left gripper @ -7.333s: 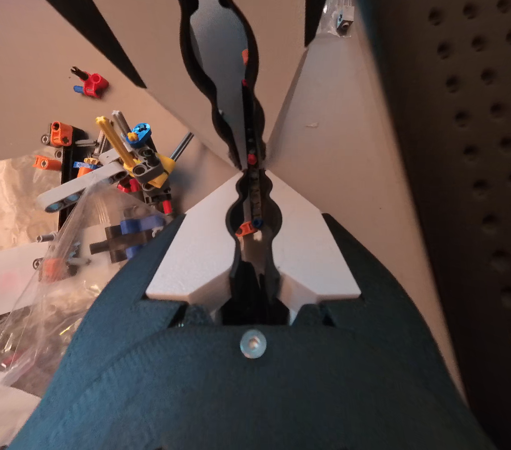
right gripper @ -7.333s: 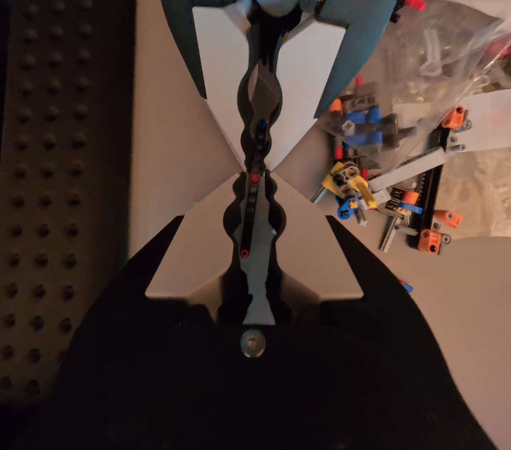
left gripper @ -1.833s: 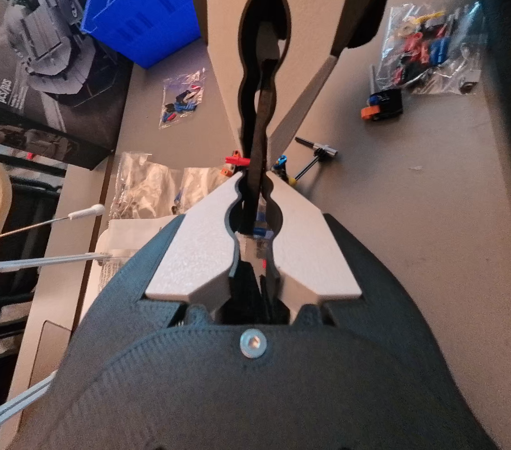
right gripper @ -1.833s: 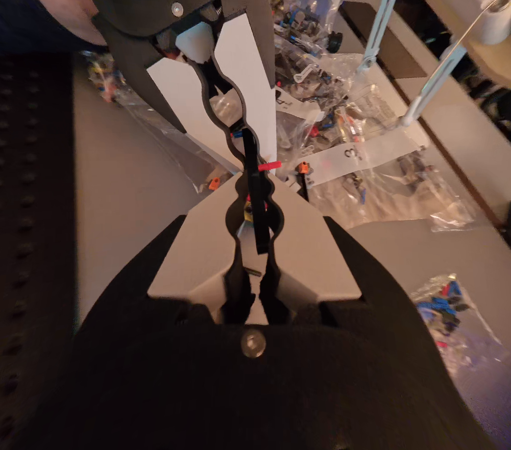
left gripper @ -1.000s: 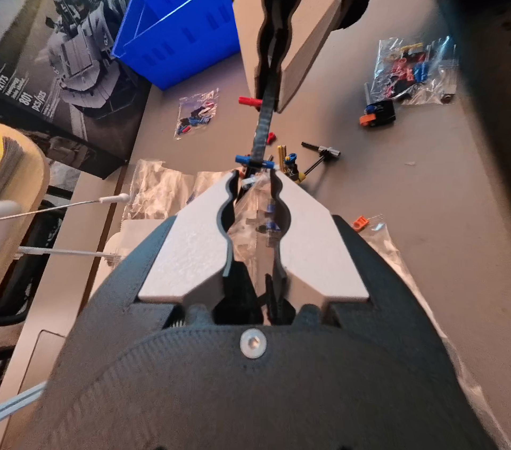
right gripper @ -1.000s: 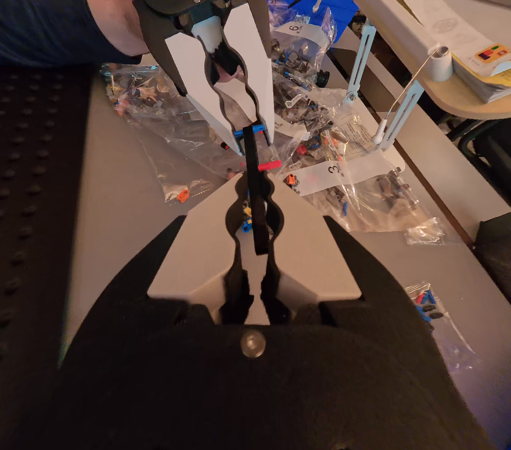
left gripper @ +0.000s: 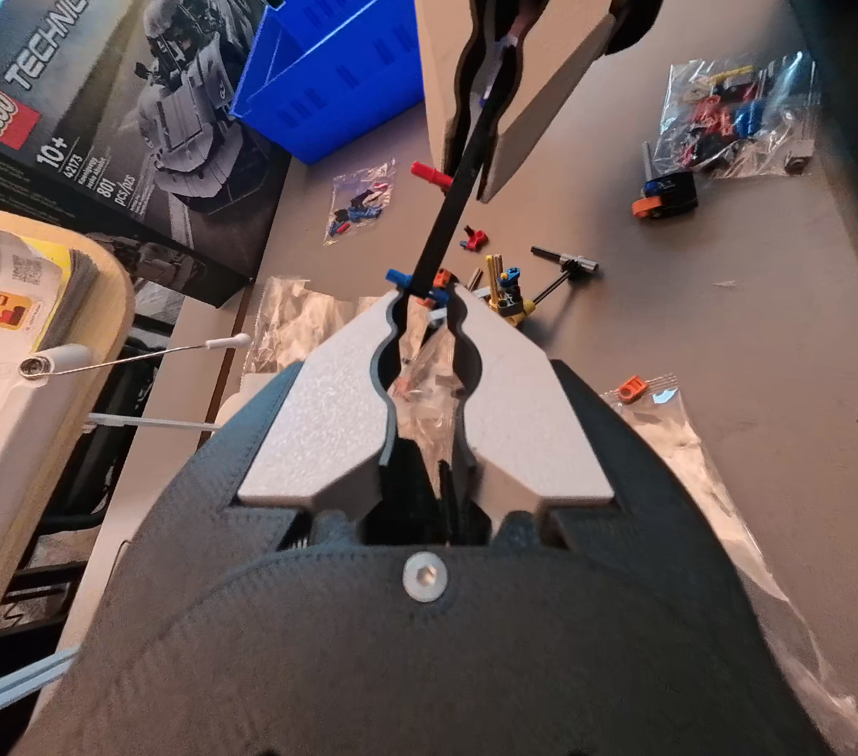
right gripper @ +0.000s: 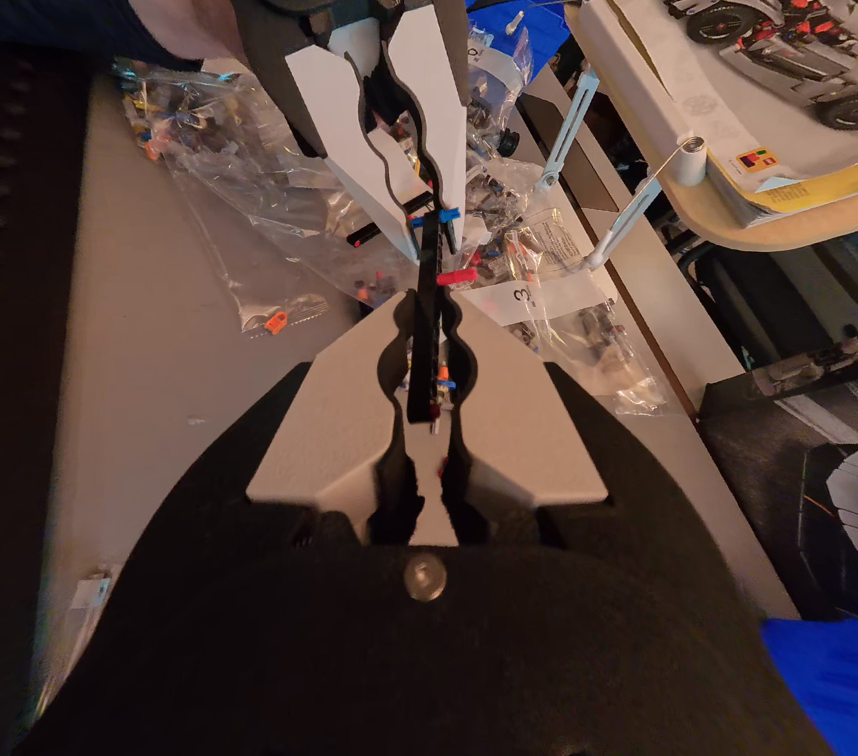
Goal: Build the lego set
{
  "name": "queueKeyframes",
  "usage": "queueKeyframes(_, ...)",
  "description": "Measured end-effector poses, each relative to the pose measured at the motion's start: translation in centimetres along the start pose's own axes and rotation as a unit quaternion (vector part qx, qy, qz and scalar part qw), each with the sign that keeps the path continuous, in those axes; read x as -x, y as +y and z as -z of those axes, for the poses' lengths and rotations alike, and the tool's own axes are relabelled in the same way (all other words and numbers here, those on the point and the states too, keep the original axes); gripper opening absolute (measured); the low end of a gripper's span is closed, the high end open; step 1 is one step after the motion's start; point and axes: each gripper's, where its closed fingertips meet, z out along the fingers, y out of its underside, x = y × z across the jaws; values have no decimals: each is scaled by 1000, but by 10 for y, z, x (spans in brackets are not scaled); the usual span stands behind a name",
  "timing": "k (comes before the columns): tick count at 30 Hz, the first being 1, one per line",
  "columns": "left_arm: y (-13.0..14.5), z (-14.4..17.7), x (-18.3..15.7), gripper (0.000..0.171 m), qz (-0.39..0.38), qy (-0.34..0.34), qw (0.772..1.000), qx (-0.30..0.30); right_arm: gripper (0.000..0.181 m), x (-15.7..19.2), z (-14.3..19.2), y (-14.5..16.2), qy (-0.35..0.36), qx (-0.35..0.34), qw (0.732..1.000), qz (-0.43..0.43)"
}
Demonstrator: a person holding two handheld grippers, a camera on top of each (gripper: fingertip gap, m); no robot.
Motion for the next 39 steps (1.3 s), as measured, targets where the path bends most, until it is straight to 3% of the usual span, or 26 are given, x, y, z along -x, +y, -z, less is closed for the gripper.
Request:
queueKeyframes(8,0,-1,0,14,-4,-5,1000,5,14,-2,-2,4,7,15,1000,0)
queueKeyframes(13,1,-2,1,14,-3,-9,1000,9,33,-12,4,-1,41,9,999,3)
queueKeyframes(16,-3,-1,4,14,9,-12,1000,1,34,-17,14,-19,108,4,991,77)
queueKeyframes(18,-2,-1,2,9,5,-8,1000,8,26,-3,11,-31,110,-4,986,125)
queueKeyframes(22,-2,-7,-5,2,-13,-2,1000,18,27,9,-6,-21,94,40,982,159)
queueKeyframes(25,-5,-10,-8,2,-20,-3,1000,20,27,5,-17,-1,78,80,987,112)
queueKeyframes(30,-3,-11,-12,1,-16,10,1000,21,23,6,-15,6,29,63,997,27)
queueKeyframes(34,-2,-11,-5,2,-4,-11,999,30,16,1,-12,5,35,63,997,-7)
queueKeyframes(39,3,-18,2,1,15,-39,998,55,26,-3,-15,9,40,79,995,-39)
